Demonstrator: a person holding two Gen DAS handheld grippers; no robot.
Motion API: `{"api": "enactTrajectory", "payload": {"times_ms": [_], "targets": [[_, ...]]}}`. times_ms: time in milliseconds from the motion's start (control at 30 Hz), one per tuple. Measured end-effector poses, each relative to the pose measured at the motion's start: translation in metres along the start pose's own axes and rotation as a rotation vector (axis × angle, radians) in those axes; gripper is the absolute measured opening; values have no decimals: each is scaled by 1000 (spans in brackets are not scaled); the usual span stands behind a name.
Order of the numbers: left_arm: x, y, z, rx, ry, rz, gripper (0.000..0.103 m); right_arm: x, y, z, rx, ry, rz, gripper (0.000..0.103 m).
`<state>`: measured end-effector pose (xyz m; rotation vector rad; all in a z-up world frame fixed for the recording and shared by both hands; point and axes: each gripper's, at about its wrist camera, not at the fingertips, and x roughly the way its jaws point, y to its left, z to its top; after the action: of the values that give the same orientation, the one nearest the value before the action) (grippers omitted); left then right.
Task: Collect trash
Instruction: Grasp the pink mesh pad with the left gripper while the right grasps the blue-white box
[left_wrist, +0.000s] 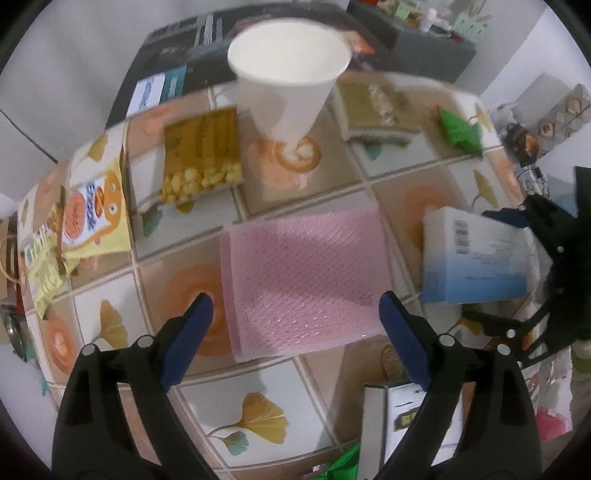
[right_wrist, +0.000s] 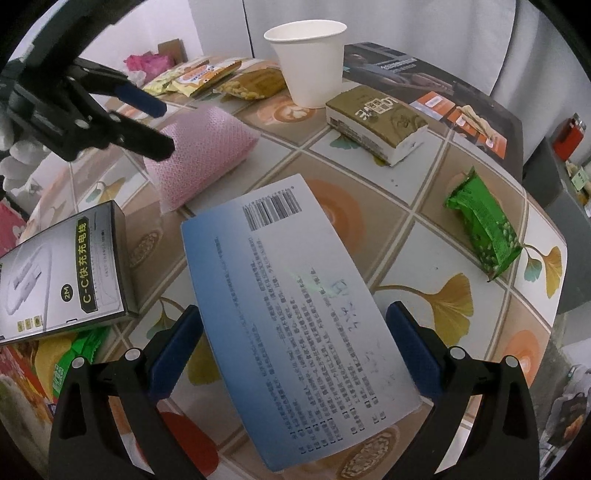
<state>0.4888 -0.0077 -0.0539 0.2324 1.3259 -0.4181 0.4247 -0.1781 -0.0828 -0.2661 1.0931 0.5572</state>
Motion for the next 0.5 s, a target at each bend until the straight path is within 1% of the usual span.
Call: {"api": "enactTrajectory", "payload": {"times_ms": [33,133,267,367,400,500], "targets": [[4,2,0,-8,12,-2,87,0,0,0,1,-1,1,96],[10,10,3,-57,13,-48,87,0,0,-1,2,-4,0,96],[18,16,3,-96,25,-82,94,-1,1,-1,4,-5,1,96],[24,23,2,-143,39,-125,95,-1,1,-1,8,-10,2,96],[24,24,1,-157,38,-133,96,-1,1,-1,11,-12,2,96],[25,23,1,-155,31,-130,96,-1,1,0,18,-18,4,96]]}}
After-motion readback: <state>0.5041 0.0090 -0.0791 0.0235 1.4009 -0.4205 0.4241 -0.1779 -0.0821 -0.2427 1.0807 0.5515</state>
